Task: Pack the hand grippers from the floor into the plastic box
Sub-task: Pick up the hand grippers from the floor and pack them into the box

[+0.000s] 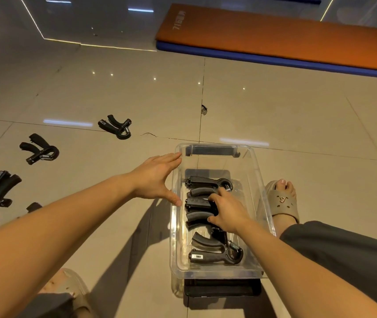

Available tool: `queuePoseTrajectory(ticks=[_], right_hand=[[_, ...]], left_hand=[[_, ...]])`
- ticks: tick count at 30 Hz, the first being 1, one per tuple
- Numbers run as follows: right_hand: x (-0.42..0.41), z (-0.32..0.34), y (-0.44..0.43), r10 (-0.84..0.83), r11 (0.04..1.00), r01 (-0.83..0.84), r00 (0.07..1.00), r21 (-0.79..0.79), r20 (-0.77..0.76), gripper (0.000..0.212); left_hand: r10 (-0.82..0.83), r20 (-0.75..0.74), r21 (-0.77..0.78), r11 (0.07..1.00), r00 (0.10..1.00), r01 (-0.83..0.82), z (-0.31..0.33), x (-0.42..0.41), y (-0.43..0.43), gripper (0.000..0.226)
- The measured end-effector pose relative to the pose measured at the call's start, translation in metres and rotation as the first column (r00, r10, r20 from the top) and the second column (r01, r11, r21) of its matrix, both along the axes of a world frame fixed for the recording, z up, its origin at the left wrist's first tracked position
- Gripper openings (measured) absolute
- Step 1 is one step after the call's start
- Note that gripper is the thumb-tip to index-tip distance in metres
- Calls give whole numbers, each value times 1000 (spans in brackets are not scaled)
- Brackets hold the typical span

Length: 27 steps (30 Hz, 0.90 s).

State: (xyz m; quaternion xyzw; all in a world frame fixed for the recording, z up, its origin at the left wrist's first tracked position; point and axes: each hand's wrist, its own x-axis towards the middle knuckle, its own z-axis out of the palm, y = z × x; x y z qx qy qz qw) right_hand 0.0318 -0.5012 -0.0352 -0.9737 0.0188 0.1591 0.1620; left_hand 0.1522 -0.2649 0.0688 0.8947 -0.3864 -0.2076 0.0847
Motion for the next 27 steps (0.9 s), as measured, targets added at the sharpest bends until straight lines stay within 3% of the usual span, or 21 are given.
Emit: queuePoseTrajectory(ticks=[20, 27], right_hand=[[-4, -12, 7, -103, 989, 87, 985, -119, -135, 59], [-2, -3, 9, -99, 988, 80, 985, -129, -143, 54]], left_hand=[[38, -129, -52, 998, 991, -45, 2, -2, 2, 137], [54, -70, 6, 999, 996, -54, 9, -7, -1, 135]])
